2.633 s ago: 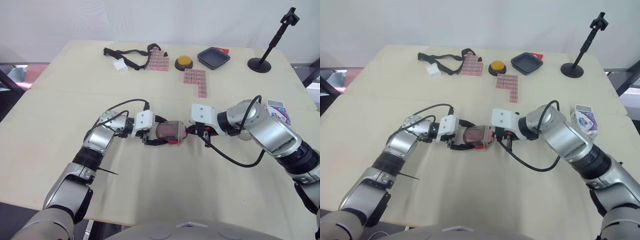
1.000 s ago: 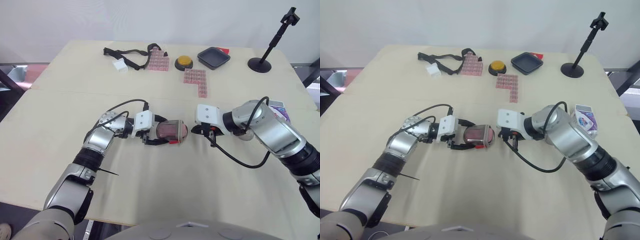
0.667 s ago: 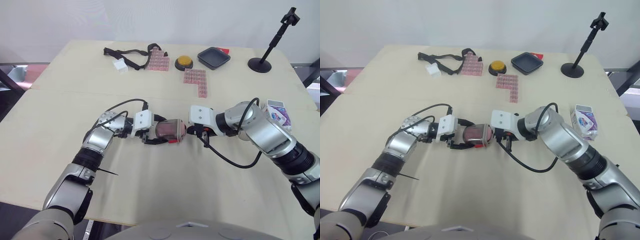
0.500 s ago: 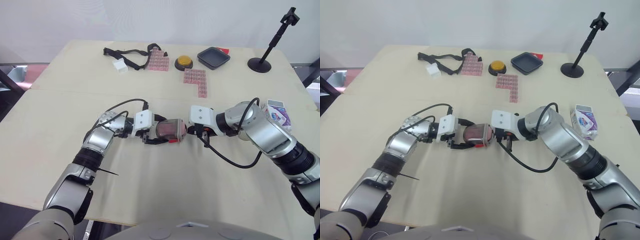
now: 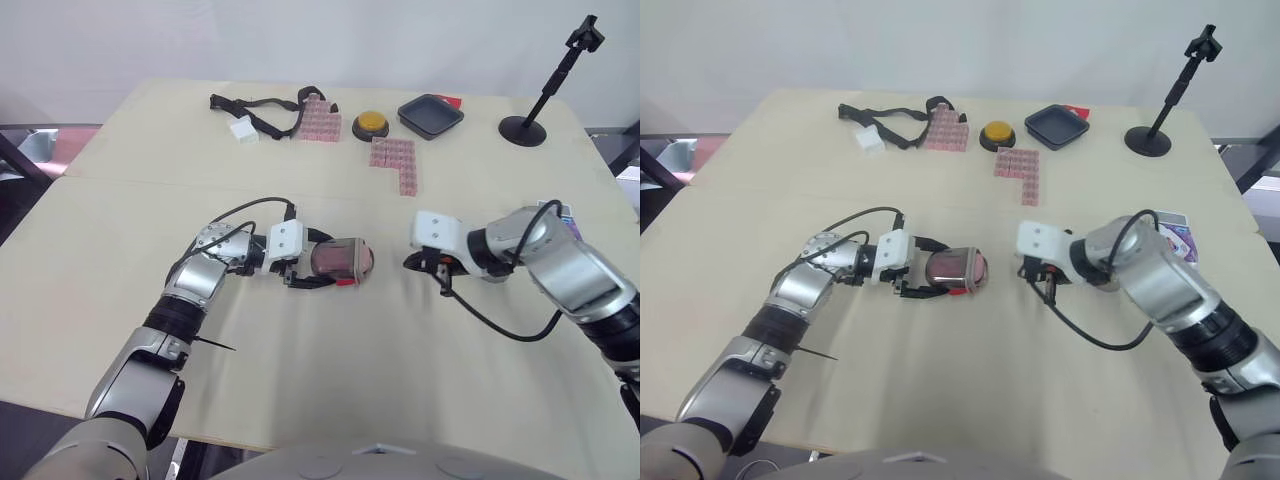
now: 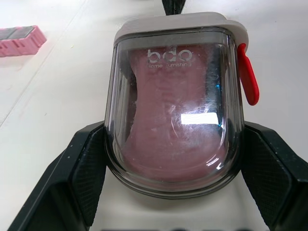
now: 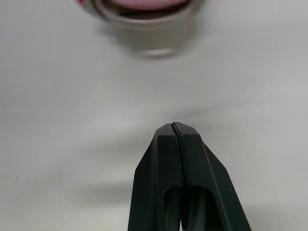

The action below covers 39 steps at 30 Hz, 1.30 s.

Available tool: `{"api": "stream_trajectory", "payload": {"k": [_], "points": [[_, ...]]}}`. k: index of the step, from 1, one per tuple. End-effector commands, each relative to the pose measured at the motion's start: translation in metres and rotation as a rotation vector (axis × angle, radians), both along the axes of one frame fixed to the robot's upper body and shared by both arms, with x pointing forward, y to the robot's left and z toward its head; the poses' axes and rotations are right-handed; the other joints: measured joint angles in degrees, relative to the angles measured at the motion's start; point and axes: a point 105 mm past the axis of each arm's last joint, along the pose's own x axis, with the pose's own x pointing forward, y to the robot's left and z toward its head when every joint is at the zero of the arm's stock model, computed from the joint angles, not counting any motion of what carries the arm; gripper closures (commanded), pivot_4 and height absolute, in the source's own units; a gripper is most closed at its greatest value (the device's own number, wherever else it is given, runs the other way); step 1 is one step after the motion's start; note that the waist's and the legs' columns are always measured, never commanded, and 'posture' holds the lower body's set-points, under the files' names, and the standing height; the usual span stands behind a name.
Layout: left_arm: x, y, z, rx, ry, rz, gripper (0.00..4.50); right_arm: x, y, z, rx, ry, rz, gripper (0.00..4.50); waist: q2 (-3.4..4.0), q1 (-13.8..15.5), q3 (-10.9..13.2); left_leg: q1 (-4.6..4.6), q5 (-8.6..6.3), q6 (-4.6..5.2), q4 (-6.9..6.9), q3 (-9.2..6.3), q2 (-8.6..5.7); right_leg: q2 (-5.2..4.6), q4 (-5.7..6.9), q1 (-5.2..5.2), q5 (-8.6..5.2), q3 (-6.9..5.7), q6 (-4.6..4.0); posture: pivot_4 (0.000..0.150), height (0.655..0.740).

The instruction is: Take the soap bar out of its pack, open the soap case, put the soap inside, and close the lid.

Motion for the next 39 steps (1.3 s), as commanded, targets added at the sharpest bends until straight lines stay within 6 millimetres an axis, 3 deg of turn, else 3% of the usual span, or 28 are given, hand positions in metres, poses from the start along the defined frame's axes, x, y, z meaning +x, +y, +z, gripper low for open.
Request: {"api": "stream_trajectory", "payload": {"k": [1,7,11,14,18,29,39], "points": [[0.001,0.0,0.017,-0.068,-0.06,-0.001,0.82,-0.009,-0.01,0.011,0.129,0.12,-0.101,3.33,0.0,0.07,0.0,0.0,0.0,0.0,0.0,0.0,0.01,0.0,0.02,0.0,0.0,-0.01,-0.01,0.15,0.7338],[-0.002,-0.003,0.024,-0.121,-0.095,-0.008,0.82,-0.038,-0.01,0.014,0.398,0.511,-0.267,1.35,0.01,0.02,0.0,-0.02,-0.03,0.05,-0.01,0.01,0.07,0.05,0.07,0.0,-0.12,-0.02,-0.2,0.15,0.7338],[-0.004,-0.005,0.03,-0.156,-0.136,-0.018,0.82,-0.053,-0.012,0.009,0.502,0.67,-0.295,0.03,0.01,0.7,-0.01,0.09,-0.02,0.04,0.0,0.0,0.08,0.05,0.03,0.0,-0.12,-0.04,-0.21,0.15,0.7338],[-0.006,-0.007,0.036,-0.188,-0.182,-0.018,0.82,-0.056,-0.013,0.006,0.594,0.748,-0.313,0.03,0.01,1.26,-0.01,0.08,0.0,0.0,0.0,0.04,0.07,0.04,0.0,0.0,-0.12,-0.03,-0.21,0.15,0.7338],[-0.01,-0.01,0.038,-0.212,-0.221,-0.02,0.82,-0.047,-0.007,0.013,0.673,0.709,-0.347,0.03,0.02,1.5,-0.02,0.11,0.01,-0.01,0.0,0.12,0.07,0.03,0.01,-0.01,-0.13,0.0,-0.22,0.15,0.7338],[-0.019,-0.019,0.034,-0.222,-0.231,-0.03,0.82,-0.038,0.024,0.034,0.757,0.654,-0.311,0.03,0.03,1.42,-0.02,0.1,0.05,-0.08,-0.01,0.14,0.06,0.03,-0.03,-0.03,-0.13,0.01,-0.22,0.15,0.7338],[-0.022,-0.026,0.036,-0.236,-0.229,-0.033,0.82,-0.028,0.042,0.034,0.788,0.674,-0.392,0.03,0.03,1.35,-0.02,0.06,0.1,-0.22,-0.1,0.14,0.03,0.04,-0.08,-0.02,0.0,0.02,0.02,0.15,0.7338]]}}
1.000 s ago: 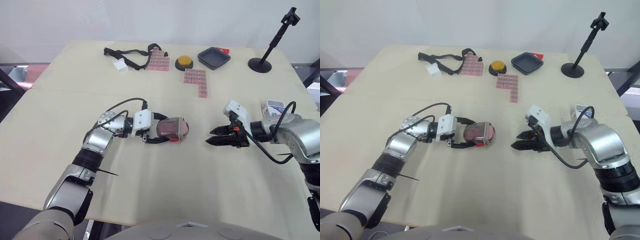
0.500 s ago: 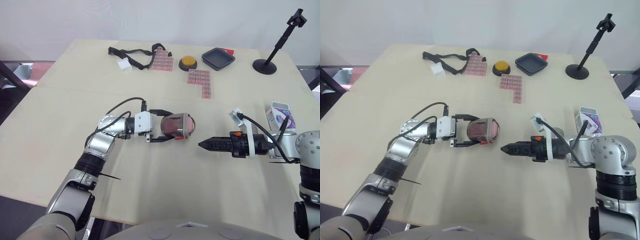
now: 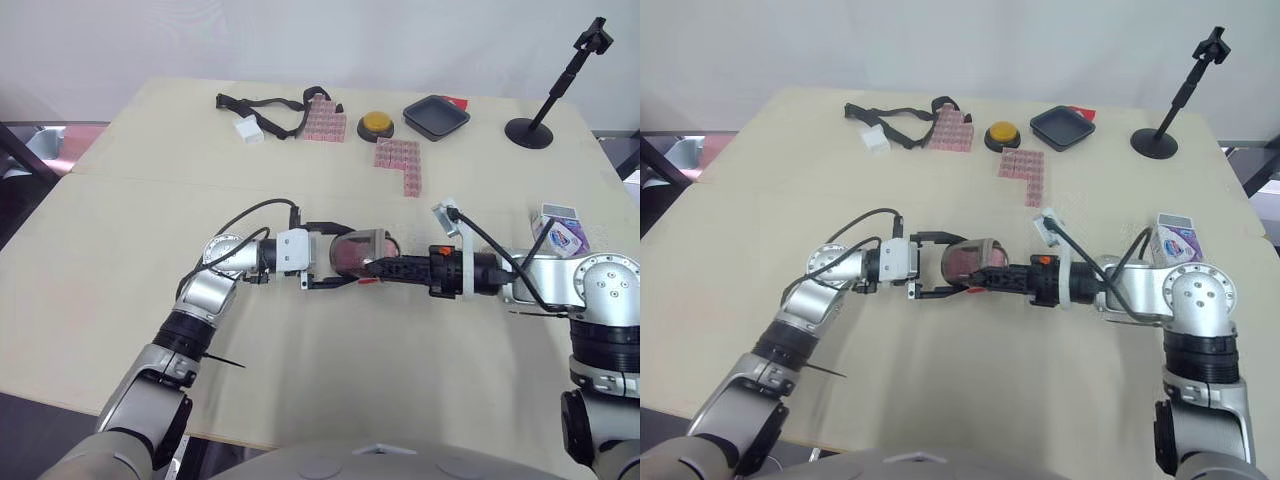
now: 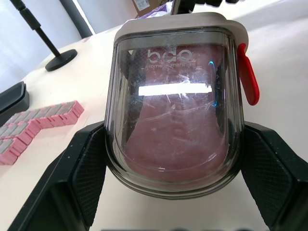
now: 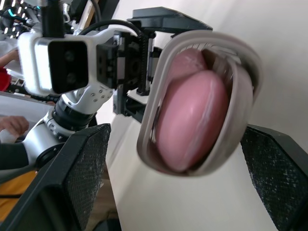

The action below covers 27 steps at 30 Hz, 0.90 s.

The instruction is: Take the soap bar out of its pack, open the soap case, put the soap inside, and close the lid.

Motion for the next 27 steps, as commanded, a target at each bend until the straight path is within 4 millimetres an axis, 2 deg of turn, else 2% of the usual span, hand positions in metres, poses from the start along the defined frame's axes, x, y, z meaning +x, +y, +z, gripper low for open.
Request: {"api": "stream_trajectory", "payload": {"k": [1,27], "points": [[-0.002,-0.002,0.012,-0.034,-0.042,-0.001,0.82,0.004,0.005,0.011,0.036,-0.011,-0.021,0.03,0.0,-0.07,0.0,0.0,0.0,-0.02,0.0,0.0,0.0,0.0,-0.01,0.0,0.0,0.0,0.01,0.15,0.7338],[0.0,-0.004,0.012,-0.034,-0.043,0.009,0.82,0.006,0.015,0.007,0.014,0.032,-0.045,0.03,-0.03,-0.26,0.02,-0.2,-0.06,-0.26,-0.13,-0.03,-0.13,0.1,-0.13,0.13,0.06,-0.01,0.15,0.15,0.7338]]}}
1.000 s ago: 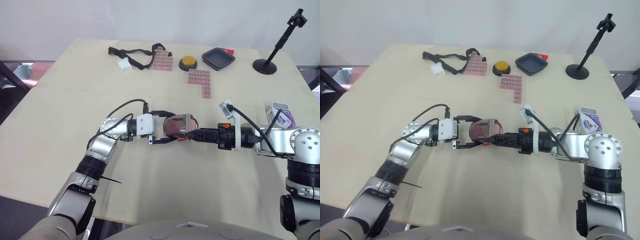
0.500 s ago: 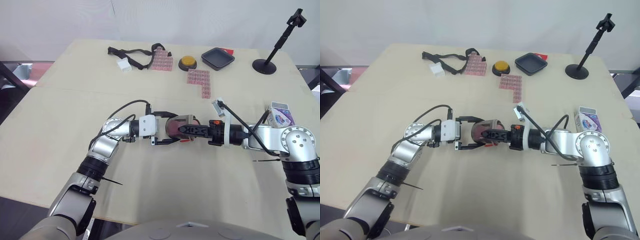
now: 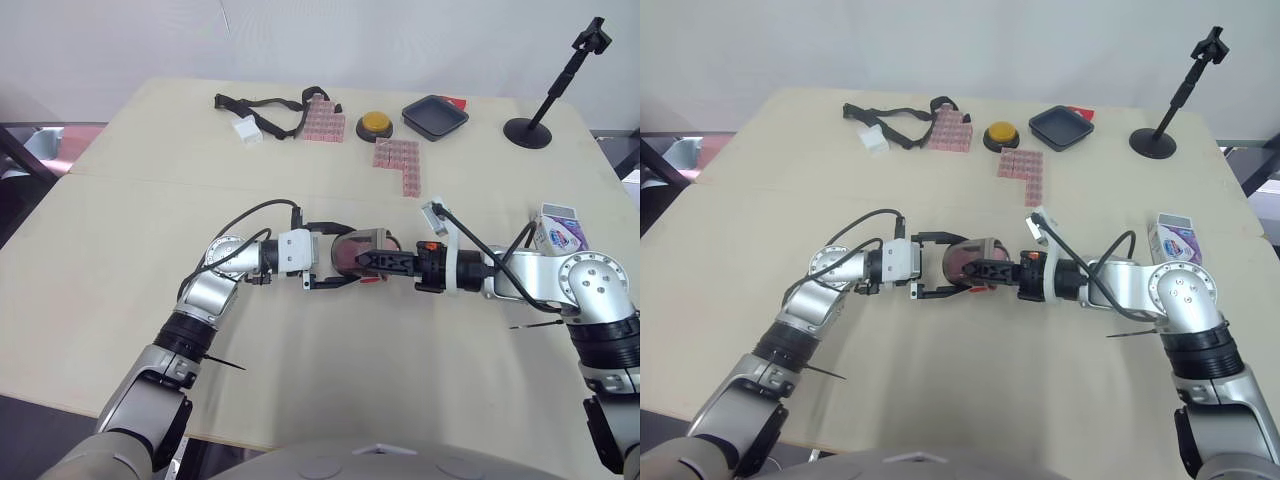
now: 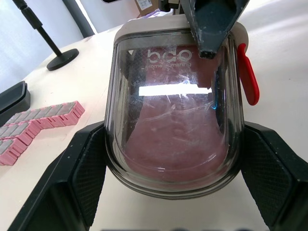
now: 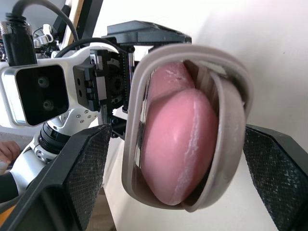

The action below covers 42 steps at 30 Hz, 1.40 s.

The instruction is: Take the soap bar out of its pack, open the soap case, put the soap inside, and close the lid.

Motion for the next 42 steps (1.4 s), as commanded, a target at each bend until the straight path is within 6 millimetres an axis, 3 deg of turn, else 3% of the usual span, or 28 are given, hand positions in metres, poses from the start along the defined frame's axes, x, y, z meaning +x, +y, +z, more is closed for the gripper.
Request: {"api": "stream_trajectory", "payload": {"k": [1,10,18,34,36,42], "points": [[-0.001,-0.003,0.013,-0.029,-0.047,-0.013,0.82,0.001,0.004,0.014,0.033,-0.047,0.013,0.03,0.0,-0.05,0.0,0.0,0.0,0.0,0.0,0.0,0.0,0.0,0.0,0.0,0.0,0.0,0.0,0.15,0.7338],[-0.002,-0.005,0.015,-0.031,-0.048,-0.018,0.82,0.0,0.007,0.013,0.04,-0.042,0.019,0.03,-0.01,-0.44,0.01,0.0,-0.01,-0.04,-0.02,-0.01,0.0,0.01,-0.02,0.01,0.0,-0.01,0.01,0.15,0.7338],[-0.001,-0.005,0.017,-0.033,-0.052,-0.015,0.82,-0.004,0.007,0.006,0.005,-0.031,0.046,2.35,-0.02,-0.61,0.01,0.0,-0.02,-0.06,-0.03,-0.02,0.0,0.02,-0.04,0.03,0.0,-0.01,0.01,0.15,0.7338],[-0.001,-0.004,0.014,-0.028,-0.044,-0.012,0.82,-0.003,0.003,0.002,-0.014,-0.038,0.055,2.36,-0.03,-0.65,0.02,0.0,-0.03,-0.07,-0.05,-0.03,0.01,0.02,-0.09,0.05,0.0,-0.02,0.02,0.15,0.7338],[0.0,-0.003,0.016,-0.04,-0.026,-0.007,0.0,-0.003,0.003,0.002,-0.013,-0.041,0.06,2.36,-0.03,-0.64,0.02,0.0,-0.03,-0.07,-0.05,-0.03,0.01,0.02,-0.09,0.05,0.0,-0.02,0.02,0.15,0.7338],[0.01,0.004,0.021,-0.043,0.023,0.005,0.0,-0.002,0.001,0.005,-0.011,-0.054,0.061,2.36,-0.04,-0.69,0.03,0.01,-0.03,-0.07,-0.06,-0.03,0.01,0.02,-0.1,0.05,0.0,-0.02,0.01,0.15,0.7338]]}}
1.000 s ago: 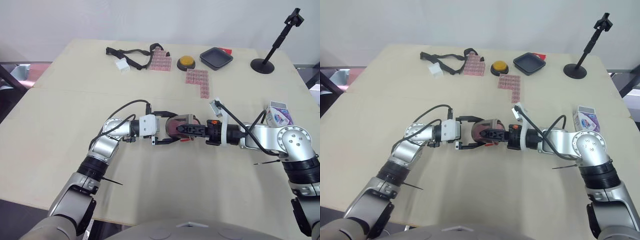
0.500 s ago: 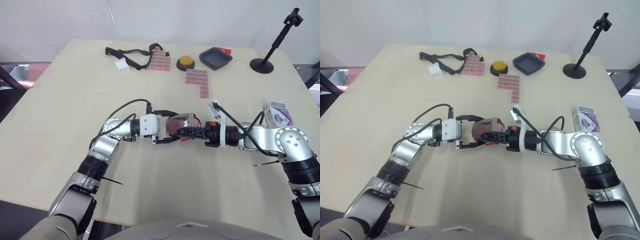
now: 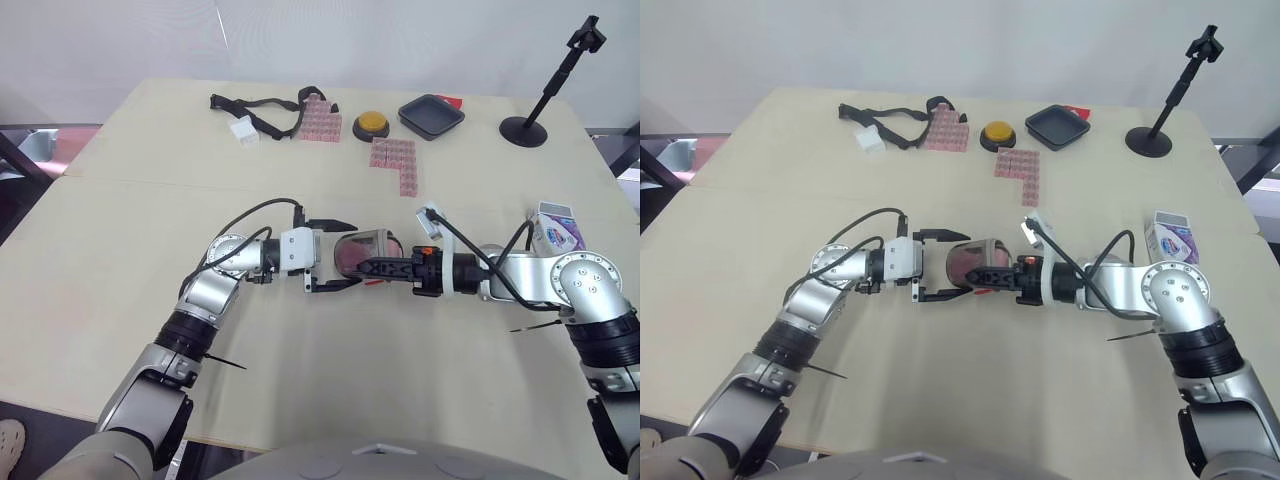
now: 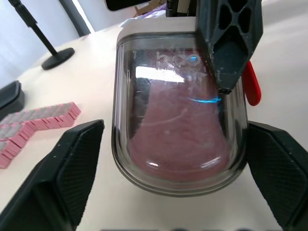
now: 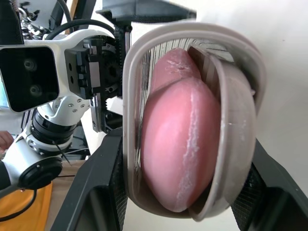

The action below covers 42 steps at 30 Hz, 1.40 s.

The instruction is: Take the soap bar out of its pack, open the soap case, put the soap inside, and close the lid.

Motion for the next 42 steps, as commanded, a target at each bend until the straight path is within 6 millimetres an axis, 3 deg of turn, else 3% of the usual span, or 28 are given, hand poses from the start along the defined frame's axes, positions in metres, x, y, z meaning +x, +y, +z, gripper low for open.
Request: {"api": "stream_trajectory", "payload": {"k": [1,9,14,20,26,31,42], "points": [[0.009,0.007,0.019,-0.04,-0.024,0.015,0.0,-0.001,0.0,0.01,0.011,-0.038,0.021,2.36,0.0,-0.05,0.0,0.01,0.0,0.0,0.0,0.0,0.0,0.0,0.0,0.0,0.0,0.0,0.0,0.15,0.7338],[0.01,0.025,0.015,0.021,0.146,-0.023,0.0,0.004,-0.011,0.01,-0.091,-0.114,0.042,2.37,0.0,-0.13,0.01,0.01,0.0,0.0,-0.06,0.0,0.0,0.01,-0.04,0.0,0.0,0.0,-0.01,0.15,0.7338],[0.004,0.037,0.019,0.066,0.348,-0.054,0.0,0.015,-0.034,0.02,-0.356,-0.306,0.122,2.37,0.0,-0.29,0.05,0.0,0.0,-0.01,-0.05,0.0,-0.01,0.01,-0.04,0.0,0.0,0.0,-0.01,0.15,0.7338],[0.007,0.023,0.033,0.077,0.415,-0.046,0.0,0.019,-0.051,0.032,-0.741,-0.581,0.374,2.37,-0.03,-0.24,0.08,0.02,0.0,-0.03,-0.24,-0.04,0.02,0.09,-0.19,0.07,0.0,-0.04,0.0,0.15,0.7338],[0.006,-0.005,0.044,0.071,0.356,-0.04,0.0,0.015,-0.041,0.038,-0.936,-0.701,0.62,2.37,-0.06,-0.63,0.1,0.01,0.0,-0.04,-0.25,-0.04,0.06,0.16,-0.17,0.07,0.0,0.02,0.0,0.15,0.7338],[0.005,-0.021,0.029,0.108,0.27,-0.013,0.0,0.012,-0.029,0.036,-1.064,-0.746,0.788,2.37,-0.06,-0.69,0.1,0.01,-0.01,-0.07,-0.23,-0.07,0.19,0.33,-0.07,0.08,0.0,0.06,0.0,0.15,0.7338],[0.006,-0.037,0.027,0.046,0.289,0.007,0.0,0.024,-0.003,0.034,-1.087,-0.817,0.833,2.37,-0.06,-0.51,0.1,0.12,0.04,-0.19,-0.21,-0.05,0.4,0.46,0.18,0.07,0.0,0.16,-0.01,0.15,0.7338]]}}
